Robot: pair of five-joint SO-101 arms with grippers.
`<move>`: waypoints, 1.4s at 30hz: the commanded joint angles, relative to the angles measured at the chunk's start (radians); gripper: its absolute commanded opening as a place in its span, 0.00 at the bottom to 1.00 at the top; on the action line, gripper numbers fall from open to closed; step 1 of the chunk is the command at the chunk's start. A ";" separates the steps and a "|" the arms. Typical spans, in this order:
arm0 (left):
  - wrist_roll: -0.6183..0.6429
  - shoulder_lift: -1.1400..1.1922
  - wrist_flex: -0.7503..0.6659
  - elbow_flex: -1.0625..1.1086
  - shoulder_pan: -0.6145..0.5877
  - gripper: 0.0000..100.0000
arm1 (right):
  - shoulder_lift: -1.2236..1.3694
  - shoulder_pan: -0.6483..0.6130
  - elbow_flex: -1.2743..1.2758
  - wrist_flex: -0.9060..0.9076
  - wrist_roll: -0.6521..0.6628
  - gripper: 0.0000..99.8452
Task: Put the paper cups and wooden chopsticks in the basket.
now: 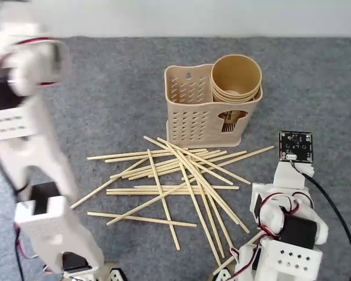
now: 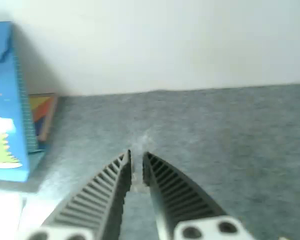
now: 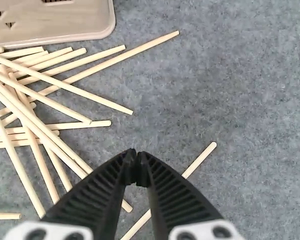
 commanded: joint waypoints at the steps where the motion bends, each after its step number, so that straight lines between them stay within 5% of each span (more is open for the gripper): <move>1: -0.183 -0.054 0.020 0.074 -0.129 0.06 | -0.012 0.004 -0.006 -0.019 -0.008 0.01; 6: -0.468 -0.054 0.000 0.317 -0.233 0.14 | -0.012 0.004 -0.006 -0.019 -0.008 0.01; 15: -0.707 -0.054 -0.232 0.696 -0.348 0.21 | -0.008 0.002 -0.006 -0.021 -0.008 0.01; 36: -0.761 -0.052 -0.859 1.242 -0.411 0.21 | -0.004 0.002 -0.006 -0.021 -0.008 0.01; 42: -0.761 -0.061 -0.984 1.345 -0.410 0.06 | -0.004 0.002 -0.006 -0.021 -0.008 0.01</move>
